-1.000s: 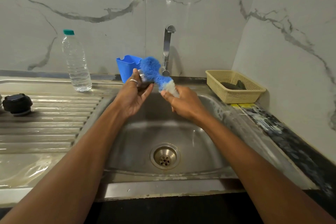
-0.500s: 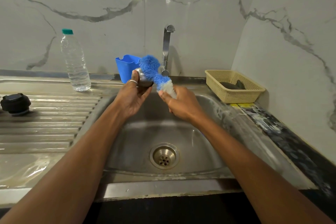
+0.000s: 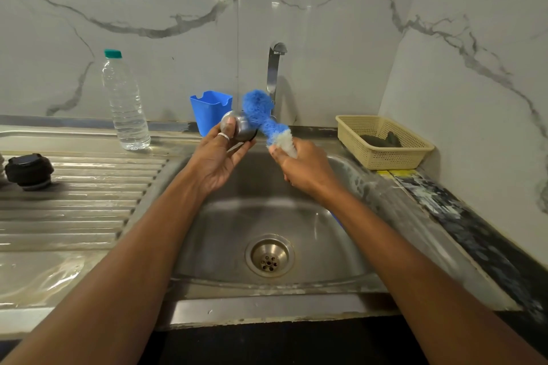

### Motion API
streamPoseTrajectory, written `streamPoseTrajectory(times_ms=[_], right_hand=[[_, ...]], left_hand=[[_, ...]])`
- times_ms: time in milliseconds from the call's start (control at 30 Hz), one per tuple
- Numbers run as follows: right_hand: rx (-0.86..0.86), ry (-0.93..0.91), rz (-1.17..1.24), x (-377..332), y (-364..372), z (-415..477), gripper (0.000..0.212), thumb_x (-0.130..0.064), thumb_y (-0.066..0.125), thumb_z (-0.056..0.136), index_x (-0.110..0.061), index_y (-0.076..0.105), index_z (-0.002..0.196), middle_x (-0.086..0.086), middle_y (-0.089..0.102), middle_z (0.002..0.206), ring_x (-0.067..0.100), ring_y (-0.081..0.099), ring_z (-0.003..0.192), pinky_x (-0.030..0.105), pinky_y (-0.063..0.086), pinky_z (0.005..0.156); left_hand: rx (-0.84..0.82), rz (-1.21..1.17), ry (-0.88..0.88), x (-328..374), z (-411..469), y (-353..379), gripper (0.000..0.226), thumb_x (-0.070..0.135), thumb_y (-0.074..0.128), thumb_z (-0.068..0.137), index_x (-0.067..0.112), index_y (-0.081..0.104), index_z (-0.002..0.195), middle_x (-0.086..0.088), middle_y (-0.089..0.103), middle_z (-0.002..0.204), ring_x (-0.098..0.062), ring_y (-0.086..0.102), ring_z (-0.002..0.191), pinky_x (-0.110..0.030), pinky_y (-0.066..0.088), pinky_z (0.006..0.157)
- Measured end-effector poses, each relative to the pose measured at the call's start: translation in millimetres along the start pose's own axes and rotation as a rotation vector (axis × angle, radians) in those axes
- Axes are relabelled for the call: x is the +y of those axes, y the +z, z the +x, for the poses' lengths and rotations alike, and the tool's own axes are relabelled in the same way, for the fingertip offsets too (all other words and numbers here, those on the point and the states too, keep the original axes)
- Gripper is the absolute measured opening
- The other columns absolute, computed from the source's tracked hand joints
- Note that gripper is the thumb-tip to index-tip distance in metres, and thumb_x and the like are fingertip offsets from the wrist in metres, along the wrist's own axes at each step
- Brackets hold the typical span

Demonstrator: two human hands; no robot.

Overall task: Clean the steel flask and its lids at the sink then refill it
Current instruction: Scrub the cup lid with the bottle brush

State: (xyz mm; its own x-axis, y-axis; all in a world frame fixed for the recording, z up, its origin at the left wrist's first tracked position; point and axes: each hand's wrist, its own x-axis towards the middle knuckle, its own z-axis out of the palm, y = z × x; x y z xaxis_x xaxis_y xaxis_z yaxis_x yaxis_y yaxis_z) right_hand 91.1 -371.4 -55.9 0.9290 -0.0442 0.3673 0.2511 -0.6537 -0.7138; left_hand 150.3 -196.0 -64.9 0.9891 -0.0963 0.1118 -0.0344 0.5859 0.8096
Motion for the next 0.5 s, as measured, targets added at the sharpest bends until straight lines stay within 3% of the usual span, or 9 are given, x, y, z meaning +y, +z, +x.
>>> streamPoseTrajectory(times_ms=[100,200,300,367,433,500], right_hand=[[-0.053,-0.052,-0.026,-1.9,-1.2,-3.8,0.029,-0.052,0.058,0.098,-0.025,0.068,0.100,-0.009,0.066,0.075,0.016,0.067,0.076,0.030,0.045,0.066],[-0.082,-0.040,0.009,-5.7,2.4,-2.4,0.026,-0.052,0.059,0.097,-0.028,0.066,0.096,-0.010,0.064,0.069,0.014,0.065,0.070,0.030,0.048,0.066],[-0.005,-0.002,0.006,-3.6,5.0,0.8,0.025,-0.051,0.058,0.097,-0.028,0.064,0.090,-0.007,0.066,0.071,0.021,0.068,0.075,0.031,0.048,0.069],[-0.028,-0.037,-0.017,-4.6,4.1,-2.7,0.024,-0.051,0.058,0.098,-0.028,0.064,0.093,-0.009,0.064,0.070,0.019,0.067,0.075,0.028,0.043,0.064],[-0.077,-0.061,-0.010,-6.8,1.8,-5.6,0.022,-0.051,0.058,0.098,-0.030,0.063,0.093,-0.011,0.063,0.069,0.013,0.065,0.070,0.027,0.042,0.061],[-0.059,-0.017,0.012,-6.3,-1.0,-3.3,0.024,-0.051,0.058,0.098,-0.029,0.062,0.088,-0.009,0.063,0.067,0.012,0.064,0.065,0.027,0.043,0.062]], left_hand=[[0.021,0.001,-0.005,1.6,1.2,1.2,0.040,0.034,0.048,0.107,0.003,0.060,0.129,-0.015,0.072,0.119,-0.024,0.072,0.109,-0.030,0.060,0.088],[0.033,-0.020,-0.011,2.9,0.0,4.5,0.036,0.034,0.045,0.108,0.005,0.063,0.119,-0.011,0.075,0.105,-0.021,0.075,0.102,-0.029,0.061,0.084],[0.033,-0.018,-0.045,1.1,0.9,4.2,0.032,0.034,0.047,0.108,0.008,0.061,0.120,-0.016,0.072,0.120,-0.027,0.071,0.112,-0.035,0.061,0.091],[0.047,0.022,-0.048,0.9,1.3,3.1,0.033,0.039,0.048,0.107,0.012,0.063,0.117,-0.011,0.072,0.119,-0.023,0.070,0.113,-0.035,0.058,0.097],[0.062,0.051,-0.040,1.2,1.5,2.7,0.034,0.043,0.048,0.106,0.015,0.066,0.111,-0.005,0.074,0.107,-0.016,0.072,0.104,-0.029,0.059,0.090],[0.063,0.040,-0.038,0.9,2.5,2.4,0.033,0.043,0.049,0.105,0.016,0.066,0.114,-0.004,0.074,0.112,-0.011,0.072,0.101,-0.023,0.059,0.079]])
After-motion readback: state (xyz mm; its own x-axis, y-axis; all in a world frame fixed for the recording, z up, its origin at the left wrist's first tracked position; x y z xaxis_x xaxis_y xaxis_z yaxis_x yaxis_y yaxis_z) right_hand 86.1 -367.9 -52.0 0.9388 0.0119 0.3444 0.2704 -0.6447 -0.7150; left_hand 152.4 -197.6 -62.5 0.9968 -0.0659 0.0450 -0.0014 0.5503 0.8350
